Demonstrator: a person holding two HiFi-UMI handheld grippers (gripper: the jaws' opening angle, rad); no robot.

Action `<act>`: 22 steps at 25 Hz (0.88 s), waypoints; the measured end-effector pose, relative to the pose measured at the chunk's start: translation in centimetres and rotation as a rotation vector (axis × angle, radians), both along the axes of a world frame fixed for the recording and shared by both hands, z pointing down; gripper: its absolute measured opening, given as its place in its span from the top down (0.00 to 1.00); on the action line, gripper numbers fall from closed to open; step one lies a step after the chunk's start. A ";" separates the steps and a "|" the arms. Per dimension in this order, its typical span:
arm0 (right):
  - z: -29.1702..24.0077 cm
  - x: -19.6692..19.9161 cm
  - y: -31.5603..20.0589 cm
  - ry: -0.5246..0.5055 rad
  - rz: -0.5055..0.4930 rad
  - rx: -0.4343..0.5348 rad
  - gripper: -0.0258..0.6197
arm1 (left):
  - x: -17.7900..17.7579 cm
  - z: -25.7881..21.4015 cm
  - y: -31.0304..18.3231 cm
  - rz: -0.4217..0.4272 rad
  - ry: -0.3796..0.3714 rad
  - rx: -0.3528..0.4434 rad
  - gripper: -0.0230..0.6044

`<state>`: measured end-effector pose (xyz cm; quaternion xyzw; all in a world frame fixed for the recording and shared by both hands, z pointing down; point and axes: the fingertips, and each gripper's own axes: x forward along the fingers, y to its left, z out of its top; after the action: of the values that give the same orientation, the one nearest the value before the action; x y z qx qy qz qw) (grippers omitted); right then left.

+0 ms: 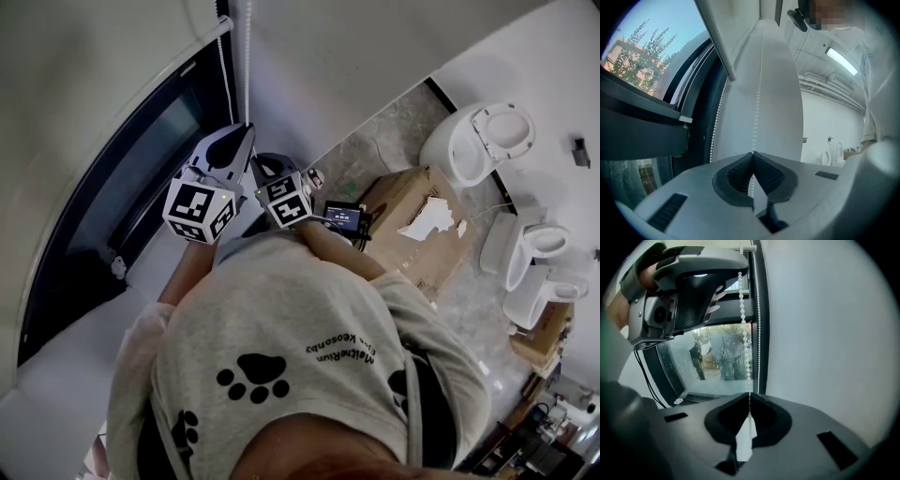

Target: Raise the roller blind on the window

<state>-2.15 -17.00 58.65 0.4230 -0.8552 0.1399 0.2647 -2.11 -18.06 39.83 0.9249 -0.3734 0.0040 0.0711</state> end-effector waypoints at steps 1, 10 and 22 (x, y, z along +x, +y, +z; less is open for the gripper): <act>0.0 -0.1 0.0 0.006 -0.014 0.007 0.94 | 0.0 0.0 0.0 0.000 -0.001 0.001 0.95; -9.0 0.4 -0.1 -0.124 -0.006 0.148 0.78 | -0.2 0.0 -0.3 0.003 0.009 0.008 0.95; -25.0 0.9 0.0 -0.291 -0.003 0.377 0.82 | -0.4 0.0 0.0 0.008 0.016 0.009 0.95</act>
<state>-1.26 -17.01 33.60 0.4389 -0.8961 0.0367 0.0551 -2.47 -18.08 39.87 0.9267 -0.3691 -0.0049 0.0702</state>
